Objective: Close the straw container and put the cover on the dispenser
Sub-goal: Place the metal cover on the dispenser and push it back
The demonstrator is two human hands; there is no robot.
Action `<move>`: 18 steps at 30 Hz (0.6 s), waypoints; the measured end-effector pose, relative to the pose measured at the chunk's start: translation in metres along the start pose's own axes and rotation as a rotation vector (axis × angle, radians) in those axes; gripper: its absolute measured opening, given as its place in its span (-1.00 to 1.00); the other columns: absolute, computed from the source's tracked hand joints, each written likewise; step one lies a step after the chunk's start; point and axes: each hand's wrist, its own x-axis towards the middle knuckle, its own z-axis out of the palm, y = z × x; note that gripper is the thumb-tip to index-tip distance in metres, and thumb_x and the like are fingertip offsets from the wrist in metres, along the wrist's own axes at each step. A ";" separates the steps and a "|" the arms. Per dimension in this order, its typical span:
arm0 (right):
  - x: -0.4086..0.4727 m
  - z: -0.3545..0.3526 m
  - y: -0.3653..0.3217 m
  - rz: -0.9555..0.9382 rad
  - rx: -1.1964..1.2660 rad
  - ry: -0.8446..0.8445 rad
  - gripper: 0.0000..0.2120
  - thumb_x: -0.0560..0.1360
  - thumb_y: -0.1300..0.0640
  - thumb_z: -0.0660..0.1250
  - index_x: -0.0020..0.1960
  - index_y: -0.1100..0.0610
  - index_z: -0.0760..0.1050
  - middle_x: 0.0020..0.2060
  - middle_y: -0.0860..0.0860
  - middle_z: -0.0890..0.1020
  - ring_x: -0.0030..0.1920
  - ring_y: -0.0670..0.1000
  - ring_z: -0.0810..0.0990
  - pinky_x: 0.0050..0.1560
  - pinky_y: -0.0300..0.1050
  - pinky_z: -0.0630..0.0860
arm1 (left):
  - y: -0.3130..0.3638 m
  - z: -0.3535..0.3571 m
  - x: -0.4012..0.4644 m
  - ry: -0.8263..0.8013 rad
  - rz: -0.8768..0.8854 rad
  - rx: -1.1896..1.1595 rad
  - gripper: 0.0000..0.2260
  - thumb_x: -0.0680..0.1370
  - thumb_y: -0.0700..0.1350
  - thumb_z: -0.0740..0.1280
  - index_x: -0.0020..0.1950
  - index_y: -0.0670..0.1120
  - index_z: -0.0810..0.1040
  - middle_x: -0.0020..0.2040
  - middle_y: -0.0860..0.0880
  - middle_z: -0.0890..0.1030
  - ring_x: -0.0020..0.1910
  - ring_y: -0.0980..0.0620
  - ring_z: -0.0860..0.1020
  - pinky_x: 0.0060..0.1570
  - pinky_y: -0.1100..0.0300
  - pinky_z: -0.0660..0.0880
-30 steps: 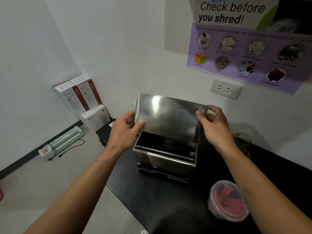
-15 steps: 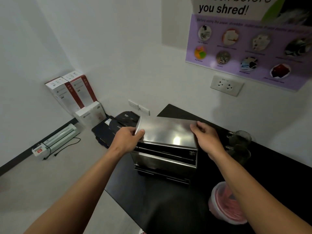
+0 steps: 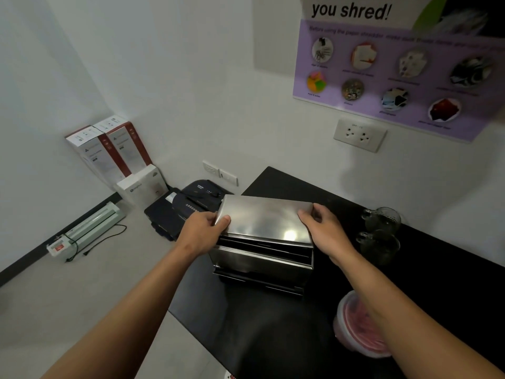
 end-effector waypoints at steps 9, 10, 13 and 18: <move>-0.014 -0.002 0.010 -0.001 -0.048 0.053 -0.33 0.54 -0.24 0.41 0.55 0.01 0.39 0.40 -0.04 0.53 0.28 -0.08 0.49 0.22 -0.15 0.38 | -0.003 -0.001 -0.010 0.046 0.074 -0.052 -0.68 0.68 0.07 0.35 0.22 -0.12 0.75 -0.13 0.05 0.73 -0.14 0.18 0.67 -0.08 0.17 0.59; -0.016 -0.002 0.011 -0.002 -0.044 0.055 -0.33 0.54 -0.24 0.41 0.55 0.01 0.38 0.41 -0.04 0.53 0.27 -0.10 0.47 0.21 -0.15 0.38 | -0.003 0.000 -0.011 0.050 0.074 -0.056 -0.67 0.68 0.07 0.35 0.23 -0.12 0.74 -0.13 0.05 0.73 -0.14 0.17 0.67 -0.08 0.17 0.59; -0.019 -0.001 0.011 -0.004 -0.038 0.055 -0.36 0.55 -0.23 0.40 0.55 0.01 0.40 0.40 -0.04 0.55 0.29 -0.07 0.51 0.20 -0.15 0.39 | -0.004 0.001 -0.015 0.062 0.067 -0.059 -0.67 0.68 0.07 0.35 0.21 -0.13 0.75 -0.16 0.07 0.70 -0.18 0.18 0.65 -0.10 0.19 0.59; -0.022 -0.002 0.010 -0.011 -0.036 0.024 -0.39 0.55 -0.19 0.42 0.53 0.01 0.43 0.37 -0.02 0.59 0.35 0.01 0.56 0.31 -0.06 0.49 | -0.007 0.004 -0.019 0.093 0.077 -0.028 -0.67 0.67 0.07 0.35 0.13 -0.16 0.76 -0.12 -0.08 0.77 -0.15 0.00 0.70 -0.10 0.10 0.62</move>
